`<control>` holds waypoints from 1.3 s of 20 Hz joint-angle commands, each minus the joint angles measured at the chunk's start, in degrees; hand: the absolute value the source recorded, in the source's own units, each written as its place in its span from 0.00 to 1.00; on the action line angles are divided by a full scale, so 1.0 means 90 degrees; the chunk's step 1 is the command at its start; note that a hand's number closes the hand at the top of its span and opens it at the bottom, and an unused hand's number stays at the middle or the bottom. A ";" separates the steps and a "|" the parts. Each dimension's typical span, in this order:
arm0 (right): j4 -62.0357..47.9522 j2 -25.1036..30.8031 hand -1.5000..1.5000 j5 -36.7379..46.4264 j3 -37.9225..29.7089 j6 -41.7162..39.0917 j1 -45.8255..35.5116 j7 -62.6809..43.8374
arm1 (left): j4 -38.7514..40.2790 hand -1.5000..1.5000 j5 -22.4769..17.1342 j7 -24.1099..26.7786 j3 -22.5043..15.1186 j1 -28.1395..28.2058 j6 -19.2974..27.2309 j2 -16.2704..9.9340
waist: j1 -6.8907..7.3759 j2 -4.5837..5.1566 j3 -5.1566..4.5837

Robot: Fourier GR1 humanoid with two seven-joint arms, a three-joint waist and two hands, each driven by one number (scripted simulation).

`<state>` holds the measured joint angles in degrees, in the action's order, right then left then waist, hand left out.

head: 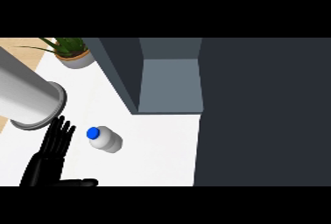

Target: Pick up the bottled water, place it into the cabinet and close the cabinet

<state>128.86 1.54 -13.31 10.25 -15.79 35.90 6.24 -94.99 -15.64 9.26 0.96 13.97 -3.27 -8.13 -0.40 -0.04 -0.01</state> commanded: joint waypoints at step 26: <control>-0.0435 0.0072 0.00 0.0052 0.0125 -0.0325 0.0518 0.0991 | 0.6342 0.00 0.0059 0.2493 0.1028 -0.2958 -0.1306 0.0099 | -0.0033 0.0002 -0.0001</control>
<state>127.56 2.30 -13.09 11.48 -17.42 39.55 11.45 -41.37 -15.89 30.59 10.31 -8.74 -16.03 -8.31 -0.63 0.02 -0.05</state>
